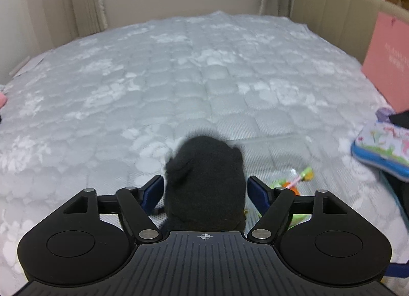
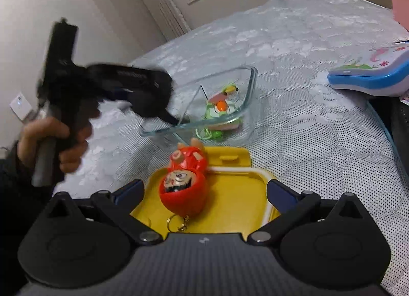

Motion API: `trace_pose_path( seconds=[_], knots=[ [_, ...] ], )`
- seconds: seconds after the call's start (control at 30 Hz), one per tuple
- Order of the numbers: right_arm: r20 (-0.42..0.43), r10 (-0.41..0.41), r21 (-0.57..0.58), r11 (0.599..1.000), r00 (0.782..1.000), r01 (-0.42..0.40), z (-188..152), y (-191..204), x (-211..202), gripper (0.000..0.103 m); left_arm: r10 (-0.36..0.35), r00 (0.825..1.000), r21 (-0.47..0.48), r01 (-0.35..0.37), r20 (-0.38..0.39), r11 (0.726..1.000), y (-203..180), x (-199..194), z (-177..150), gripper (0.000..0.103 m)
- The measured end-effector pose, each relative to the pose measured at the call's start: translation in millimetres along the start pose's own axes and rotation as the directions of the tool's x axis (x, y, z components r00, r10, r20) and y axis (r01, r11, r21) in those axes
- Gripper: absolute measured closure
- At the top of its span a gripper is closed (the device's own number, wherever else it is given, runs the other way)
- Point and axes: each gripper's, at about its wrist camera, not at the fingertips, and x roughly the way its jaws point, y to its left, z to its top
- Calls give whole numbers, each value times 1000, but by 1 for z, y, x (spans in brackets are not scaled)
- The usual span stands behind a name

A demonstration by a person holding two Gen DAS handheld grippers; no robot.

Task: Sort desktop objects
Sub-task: 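Carry the black plush with the left gripper over the glass container, then lower the plush into the glass container and open the left gripper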

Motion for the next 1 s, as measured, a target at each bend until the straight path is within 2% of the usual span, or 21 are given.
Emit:
trace_pose_path(
  seconds=[0.13, 0.2, 0.3, 0.37, 0.4, 0.43, 0.5, 0.6, 0.73, 0.87, 1.0],
  knots=[
    [2, 7, 8, 1000, 1000, -7, 1, -1, -1, 0, 16, 999, 4, -16, 30, 1000, 0, -5, 6, 14],
    [-1, 6, 10, 1000, 1000, -6, 1, -1, 0, 0, 9, 998, -35, -7, 61, 999, 6, -14, 13, 11],
    [-4, 11, 14, 1000, 1000, -11, 1, -1, 2, 0, -81, 994, -129, 90, 78, 988, 20, -23, 22, 11],
    [-7, 14, 16, 1000, 1000, -14, 1, -1, 3, 0, -165, 985, -193, 173, 55, 966, 27, -21, 24, 12],
    [-9, 17, 13, 1000, 1000, -17, 1, 0, 4, 0, -200, 979, -215, 202, 32, 955, 29, -16, 24, 16],
    [-11, 19, 11, 1000, 1000, -19, 1, 0, 4, 0, -232, 973, -238, 224, -4, 945, 30, -9, 23, 24],
    [-12, 20, 4, 1000, 1000, -20, 0, 1, 4, 0, -247, 967, -267, 224, -57, 937, 31, 4, 20, 36],
    [-12, 18, -3, 1000, 1000, -18, -1, 2, 2, 0, -225, 970, -291, 190, -91, 938, 33, 19, 15, 35],
    [-14, 13, 3, 1000, 1000, -13, -1, 1, 4, 0, -252, 957, -331, 194, -144, 923, 34, 37, 9, 25],
    [-21, 14, -6, 1000, 1000, -15, -2, 5, 7, 0, -234, 963, -314, 182, -134, 932, 31, 44, 4, 24],
    [-1, -15, -43, 999, 1000, 15, -1, 11, 4, 0, -262, 960, -331, 217, -96, 918, 38, 29, 1, 22]
  ],
)
